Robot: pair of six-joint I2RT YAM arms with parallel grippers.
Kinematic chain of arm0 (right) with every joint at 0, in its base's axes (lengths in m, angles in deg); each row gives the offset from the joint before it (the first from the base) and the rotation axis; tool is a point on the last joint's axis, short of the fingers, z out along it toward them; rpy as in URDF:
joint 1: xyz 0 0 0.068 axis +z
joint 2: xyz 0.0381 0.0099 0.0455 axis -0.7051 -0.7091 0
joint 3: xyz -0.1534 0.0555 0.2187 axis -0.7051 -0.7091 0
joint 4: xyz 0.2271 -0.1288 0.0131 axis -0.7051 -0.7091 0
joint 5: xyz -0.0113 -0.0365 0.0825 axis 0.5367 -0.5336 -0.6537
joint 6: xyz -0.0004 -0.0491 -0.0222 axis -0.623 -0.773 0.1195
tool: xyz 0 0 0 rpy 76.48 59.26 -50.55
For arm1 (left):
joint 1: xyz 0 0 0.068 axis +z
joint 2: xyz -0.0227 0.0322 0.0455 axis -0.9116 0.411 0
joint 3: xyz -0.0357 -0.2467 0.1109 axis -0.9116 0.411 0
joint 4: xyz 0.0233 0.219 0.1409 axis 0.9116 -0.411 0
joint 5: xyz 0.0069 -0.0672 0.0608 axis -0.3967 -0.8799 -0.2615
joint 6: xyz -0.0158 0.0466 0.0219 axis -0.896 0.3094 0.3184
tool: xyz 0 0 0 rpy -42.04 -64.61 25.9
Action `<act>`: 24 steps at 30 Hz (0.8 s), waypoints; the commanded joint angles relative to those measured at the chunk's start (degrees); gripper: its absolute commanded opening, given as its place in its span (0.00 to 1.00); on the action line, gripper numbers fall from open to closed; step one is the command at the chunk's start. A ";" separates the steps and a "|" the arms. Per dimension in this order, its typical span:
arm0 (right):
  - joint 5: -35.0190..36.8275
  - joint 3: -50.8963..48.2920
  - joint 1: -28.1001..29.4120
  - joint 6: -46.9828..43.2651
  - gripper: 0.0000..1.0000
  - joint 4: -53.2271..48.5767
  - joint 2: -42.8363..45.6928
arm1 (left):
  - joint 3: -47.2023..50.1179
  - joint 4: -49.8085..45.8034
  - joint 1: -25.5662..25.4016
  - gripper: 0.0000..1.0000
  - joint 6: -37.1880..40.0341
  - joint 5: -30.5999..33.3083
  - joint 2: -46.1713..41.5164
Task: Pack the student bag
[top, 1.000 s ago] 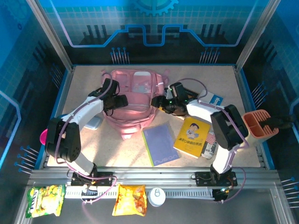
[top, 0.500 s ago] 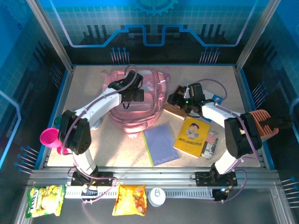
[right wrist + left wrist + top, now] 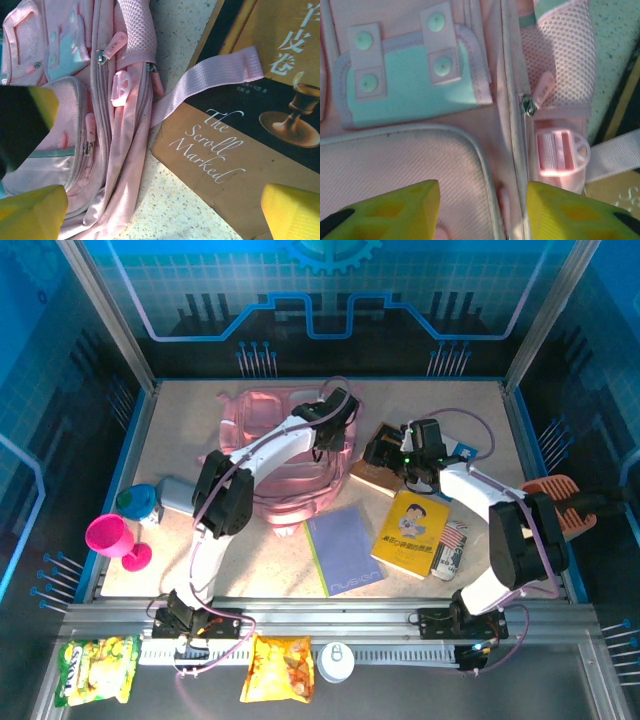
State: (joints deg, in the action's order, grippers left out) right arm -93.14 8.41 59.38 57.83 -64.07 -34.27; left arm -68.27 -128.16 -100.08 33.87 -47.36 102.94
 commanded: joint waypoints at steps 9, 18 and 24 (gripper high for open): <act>-2.56 -1.29 -1.09 -1.00 1.00 -0.12 0.39 | -9.23 -7.90 0.15 0.39 -1.65 5.25 8.47; -4.30 -1.51 -1.06 -0.13 1.00 0.92 -0.43 | -11.83 -10.56 0.17 0.37 -1.46 5.77 12.85; -4.56 -1.73 -1.35 -0.01 0.97 1.76 -0.73 | -13.06 -12.34 0.32 0.13 -0.26 5.44 12.98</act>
State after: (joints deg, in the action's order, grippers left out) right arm -96.42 7.19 59.01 57.70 -63.59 -34.32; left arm -79.90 -137.19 -100.12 32.78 -42.77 115.16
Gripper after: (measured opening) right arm 0.970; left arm 0.149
